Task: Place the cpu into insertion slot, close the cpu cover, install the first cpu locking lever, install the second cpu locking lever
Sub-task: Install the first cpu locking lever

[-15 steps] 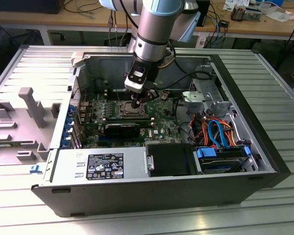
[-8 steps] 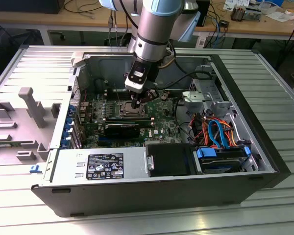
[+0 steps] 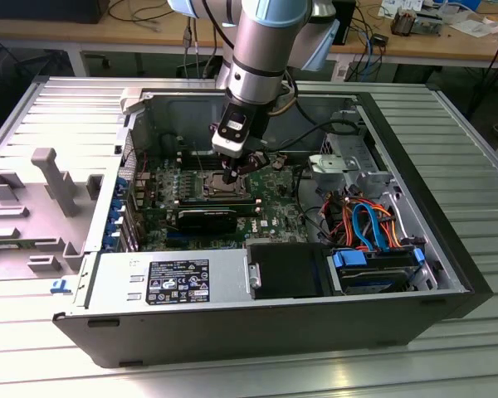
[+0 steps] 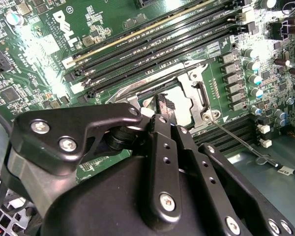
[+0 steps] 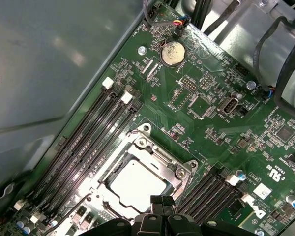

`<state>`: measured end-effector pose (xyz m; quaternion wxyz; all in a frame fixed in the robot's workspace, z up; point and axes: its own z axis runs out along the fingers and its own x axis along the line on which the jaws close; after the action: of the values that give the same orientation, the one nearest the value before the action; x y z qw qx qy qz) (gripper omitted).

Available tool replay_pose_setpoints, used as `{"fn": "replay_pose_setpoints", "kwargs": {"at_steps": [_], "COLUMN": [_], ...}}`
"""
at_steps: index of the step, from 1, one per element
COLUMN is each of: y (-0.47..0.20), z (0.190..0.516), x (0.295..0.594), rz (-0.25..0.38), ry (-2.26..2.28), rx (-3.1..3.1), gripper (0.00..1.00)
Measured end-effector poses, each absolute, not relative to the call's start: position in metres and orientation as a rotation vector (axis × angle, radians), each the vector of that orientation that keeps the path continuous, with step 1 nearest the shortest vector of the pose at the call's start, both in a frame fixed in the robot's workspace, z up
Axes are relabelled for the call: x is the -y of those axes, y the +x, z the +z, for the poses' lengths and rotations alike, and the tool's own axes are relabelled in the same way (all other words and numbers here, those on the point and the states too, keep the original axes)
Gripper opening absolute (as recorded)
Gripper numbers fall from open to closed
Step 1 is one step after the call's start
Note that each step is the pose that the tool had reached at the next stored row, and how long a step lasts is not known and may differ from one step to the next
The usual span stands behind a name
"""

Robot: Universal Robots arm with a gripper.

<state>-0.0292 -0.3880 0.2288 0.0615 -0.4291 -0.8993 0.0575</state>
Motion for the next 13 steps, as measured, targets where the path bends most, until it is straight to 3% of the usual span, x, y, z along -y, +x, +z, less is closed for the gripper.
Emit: {"fn": "replay_pose_setpoints", "kwargs": {"at_steps": [13], "y": [-0.0292], "z": [0.2288], "x": [0.3880], "rz": [0.177], "ry": [-1.249], "rx": [2.745], "gripper": [0.11]}}
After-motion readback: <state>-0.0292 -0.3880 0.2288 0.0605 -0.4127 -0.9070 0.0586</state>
